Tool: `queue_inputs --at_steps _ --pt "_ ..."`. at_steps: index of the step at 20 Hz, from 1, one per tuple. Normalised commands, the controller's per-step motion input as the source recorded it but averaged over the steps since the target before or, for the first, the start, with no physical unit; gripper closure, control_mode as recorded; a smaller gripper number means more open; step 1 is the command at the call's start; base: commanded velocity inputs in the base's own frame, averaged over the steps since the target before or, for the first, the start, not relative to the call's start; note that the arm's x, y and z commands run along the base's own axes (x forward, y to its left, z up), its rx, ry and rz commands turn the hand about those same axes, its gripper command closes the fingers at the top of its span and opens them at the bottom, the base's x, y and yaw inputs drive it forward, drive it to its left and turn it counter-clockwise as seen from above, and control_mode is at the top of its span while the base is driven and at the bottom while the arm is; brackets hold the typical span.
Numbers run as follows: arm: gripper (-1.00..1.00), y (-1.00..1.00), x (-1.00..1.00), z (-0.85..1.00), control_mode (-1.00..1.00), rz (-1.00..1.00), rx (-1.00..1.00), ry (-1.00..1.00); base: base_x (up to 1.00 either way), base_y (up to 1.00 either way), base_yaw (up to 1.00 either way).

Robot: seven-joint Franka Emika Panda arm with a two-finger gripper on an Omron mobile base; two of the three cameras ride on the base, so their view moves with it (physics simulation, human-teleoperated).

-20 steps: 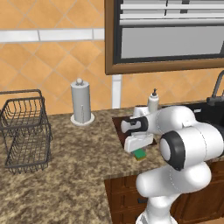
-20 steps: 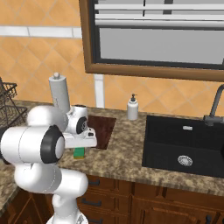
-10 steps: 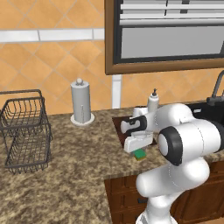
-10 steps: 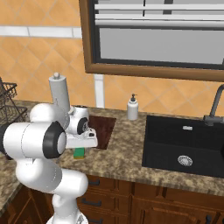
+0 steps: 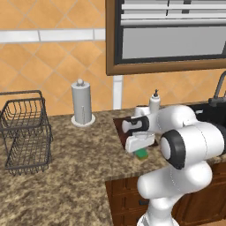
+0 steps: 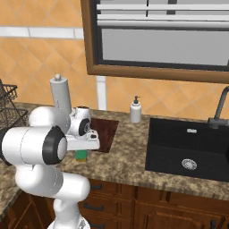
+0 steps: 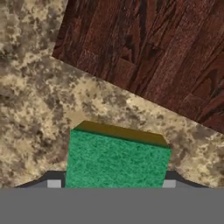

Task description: Pick up the sponge from the counter and clean the cutting board by briefly scrubbing or pressing down on the cutting board. Once finished, release the sponge.

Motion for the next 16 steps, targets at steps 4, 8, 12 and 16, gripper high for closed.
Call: queue_inputs --at_steps 4,8,12,16 --pt "1.0 0.0 -0.21 0.8 -1.0 -0.08 0.0 -0.11 0.0 0.0 0.0" --pt "1.0 0.0 0.11 0.42 -1.0 -0.12 0.0 -0.05 0.0 0.0 0.0" --pt "1.0 0.16 0.31 0.04 -1.0 -0.12 0.0 -0.02 0.0 0.0 0.0" --pt "1.0 0.18 0.53 0.0 -1.0 -0.11 0.0 0.0 0.0 0.0 0.0"
